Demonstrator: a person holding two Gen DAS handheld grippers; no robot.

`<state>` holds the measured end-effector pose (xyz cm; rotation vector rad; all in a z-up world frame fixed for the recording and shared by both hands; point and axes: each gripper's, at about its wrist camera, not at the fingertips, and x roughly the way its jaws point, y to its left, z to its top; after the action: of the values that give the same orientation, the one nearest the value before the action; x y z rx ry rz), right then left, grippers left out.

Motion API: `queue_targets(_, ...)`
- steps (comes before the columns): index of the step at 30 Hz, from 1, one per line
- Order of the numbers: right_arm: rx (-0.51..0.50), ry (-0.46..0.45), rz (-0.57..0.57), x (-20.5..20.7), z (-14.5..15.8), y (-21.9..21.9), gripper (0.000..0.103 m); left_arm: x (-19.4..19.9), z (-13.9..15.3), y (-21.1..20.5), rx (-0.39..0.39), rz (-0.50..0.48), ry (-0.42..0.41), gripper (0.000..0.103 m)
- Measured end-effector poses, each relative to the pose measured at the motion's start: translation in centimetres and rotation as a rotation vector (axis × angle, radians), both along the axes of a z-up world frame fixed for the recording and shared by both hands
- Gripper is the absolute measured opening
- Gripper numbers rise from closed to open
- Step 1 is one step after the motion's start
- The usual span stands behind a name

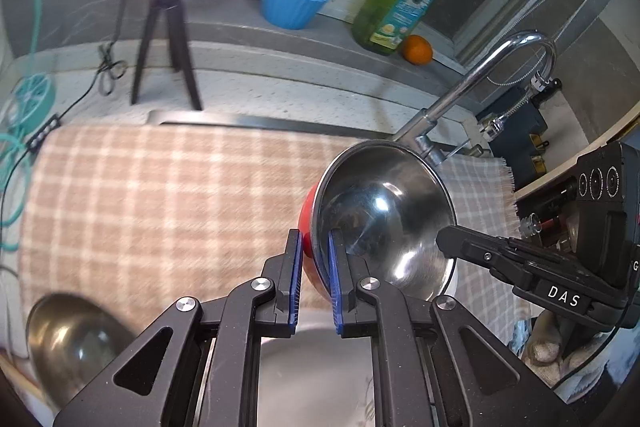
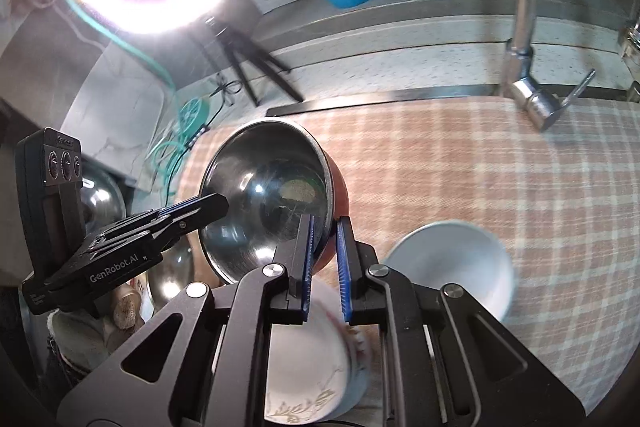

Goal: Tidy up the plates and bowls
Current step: 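Carry the red-bottomed bowl and lower it into the large steel bowl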

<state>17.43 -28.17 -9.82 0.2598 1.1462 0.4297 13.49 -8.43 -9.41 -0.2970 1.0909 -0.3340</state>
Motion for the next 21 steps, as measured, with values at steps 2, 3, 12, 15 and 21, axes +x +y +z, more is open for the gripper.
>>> queue_targets(2,0.005,0.004,0.015,-0.8,0.0,1.2,0.011,-1.0,0.0,1.1,-0.002,0.014,0.004,0.011)
queue_targets(3,0.007,0.007,0.022,-1.1,0.0,1.6,0.011,-1.3,0.0,1.6,-0.003,0.021,0.007,0.011)
queue_targets(12,0.028,-0.002,0.107,-3.2,0.9,6.7,0.011,-4.9,0.7,6.6,-0.023,0.108,-0.006,0.011)
queue_targets(15,0.034,-0.005,0.144,-3.6,1.1,8.7,0.011,-6.0,0.8,8.4,-0.018,0.138,-0.009,0.011)
queue_targets(21,0.034,0.013,0.228,-4.0,0.2,13.0,0.011,-7.9,1.1,12.1,0.009,0.196,-0.014,0.011)
